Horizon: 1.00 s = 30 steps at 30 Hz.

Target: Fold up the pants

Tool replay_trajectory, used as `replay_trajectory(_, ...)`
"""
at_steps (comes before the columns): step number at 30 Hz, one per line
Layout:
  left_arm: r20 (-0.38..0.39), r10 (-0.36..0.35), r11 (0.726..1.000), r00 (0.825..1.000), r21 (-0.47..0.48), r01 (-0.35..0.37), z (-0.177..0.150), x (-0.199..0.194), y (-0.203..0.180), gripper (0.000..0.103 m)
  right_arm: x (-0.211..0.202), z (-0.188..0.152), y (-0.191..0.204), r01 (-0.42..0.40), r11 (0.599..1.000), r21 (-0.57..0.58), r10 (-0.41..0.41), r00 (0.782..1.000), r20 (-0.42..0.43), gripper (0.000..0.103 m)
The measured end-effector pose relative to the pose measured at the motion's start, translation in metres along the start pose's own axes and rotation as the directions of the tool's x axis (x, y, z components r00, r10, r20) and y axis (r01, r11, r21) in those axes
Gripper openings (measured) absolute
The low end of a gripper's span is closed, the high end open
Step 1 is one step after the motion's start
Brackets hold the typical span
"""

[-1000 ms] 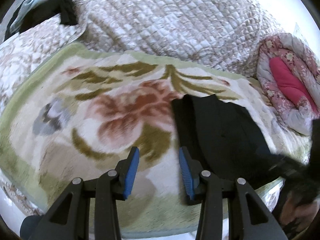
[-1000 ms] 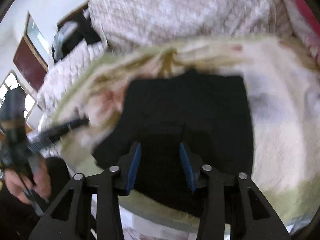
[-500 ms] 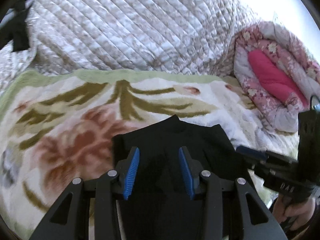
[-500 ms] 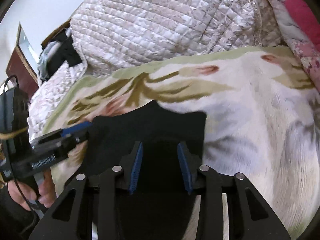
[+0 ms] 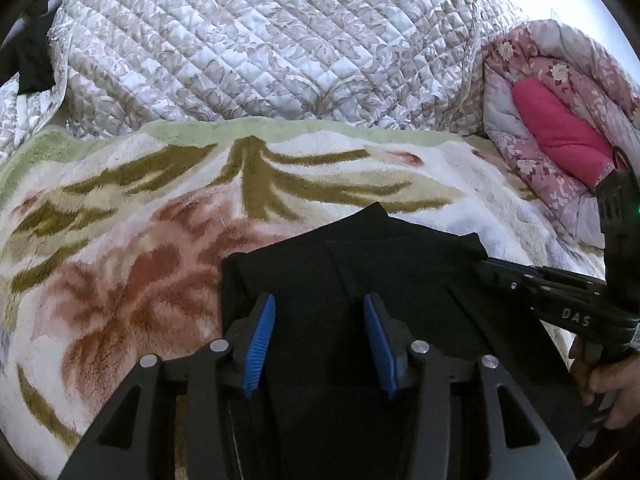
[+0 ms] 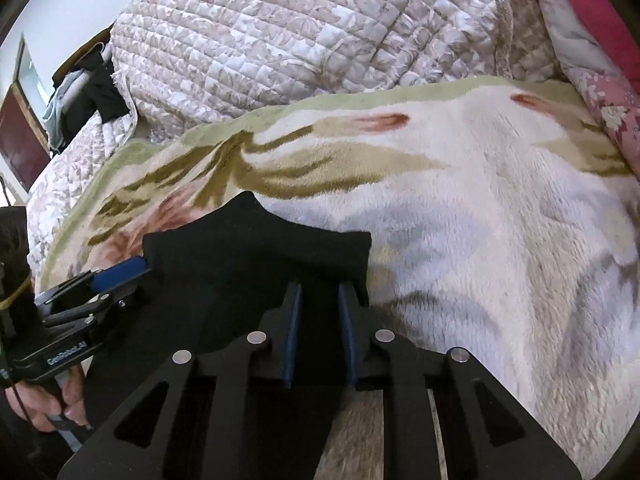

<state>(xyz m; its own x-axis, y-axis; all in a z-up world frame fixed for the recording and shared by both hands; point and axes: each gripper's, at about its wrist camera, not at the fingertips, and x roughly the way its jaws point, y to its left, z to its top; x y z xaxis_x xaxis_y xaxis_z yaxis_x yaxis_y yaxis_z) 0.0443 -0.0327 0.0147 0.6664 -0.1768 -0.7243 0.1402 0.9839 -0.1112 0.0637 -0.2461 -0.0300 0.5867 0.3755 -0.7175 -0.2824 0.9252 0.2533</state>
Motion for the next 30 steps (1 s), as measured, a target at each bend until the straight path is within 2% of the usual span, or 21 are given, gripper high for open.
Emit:
replay_trajectory(1,-0.005,0.006,1.0,1.0,0.003,-0.006,0.001,-0.001,-0.001,0.051,-0.007,-0.002,0.003,0.022,1.0,-0.008,-0.022,1.0,0.002,0.026)
replay_trajectory(5,-0.027,0.016,1.0,0.999,-0.006,-0.016,0.001,-0.014,-0.002,0.051,-0.035,-0.017,0.017,0.047,0.998,-0.041,-0.046,0.998,0.034,0.026)
replay_trajectory(10,-0.03,0.02,1.0,0.999,-0.006,-0.02,-0.01,-0.038,-0.007,0.051,-0.061,-0.047,0.037,0.024,0.995,-0.097,-0.021,0.999,0.029,0.026)
replay_trajectory(13,-0.02,0.021,1.0,1.0,-0.002,-0.021,-0.02,-0.057,-0.009,0.051,-0.071,-0.064,0.048,0.036,0.99,-0.135,-0.03,0.998,0.046,0.027)
replay_trajectory(14,-0.018,0.023,1.0,1.0,-0.001,-0.023,-0.023,-0.061,-0.009,0.051,-0.07,-0.067,0.05,0.036,0.989,-0.143,-0.03,0.999,0.045,0.031)
replay_trajectory(15,-0.017,0.025,1.0,1.0,0.0,-0.025,-0.028,-0.066,-0.009,0.051,-0.066,-0.074,0.051,0.032,0.988,-0.15,-0.028,0.999,0.027,0.041)
replay_trajectory(19,-0.07,0.039,0.999,0.997,0.009,-0.039,-0.052,-0.063,-0.007,0.051,-0.06,-0.082,0.049,0.047,0.991,-0.127,-0.043,0.998,0.04,0.042)
replay_trajectory(26,-0.05,0.025,0.999,0.998,-0.022,-0.026,-0.061,-0.064,-0.003,0.052,-0.059,-0.086,0.048,0.044,0.991,-0.129,-0.038,0.998,0.054,0.043)
replay_trajectory(30,-0.046,0.015,0.999,0.999,-0.044,-0.017,-0.064,-0.065,0.003,0.056,-0.062,-0.085,0.048,0.042,0.991,-0.128,-0.037,0.998,0.042,0.043)
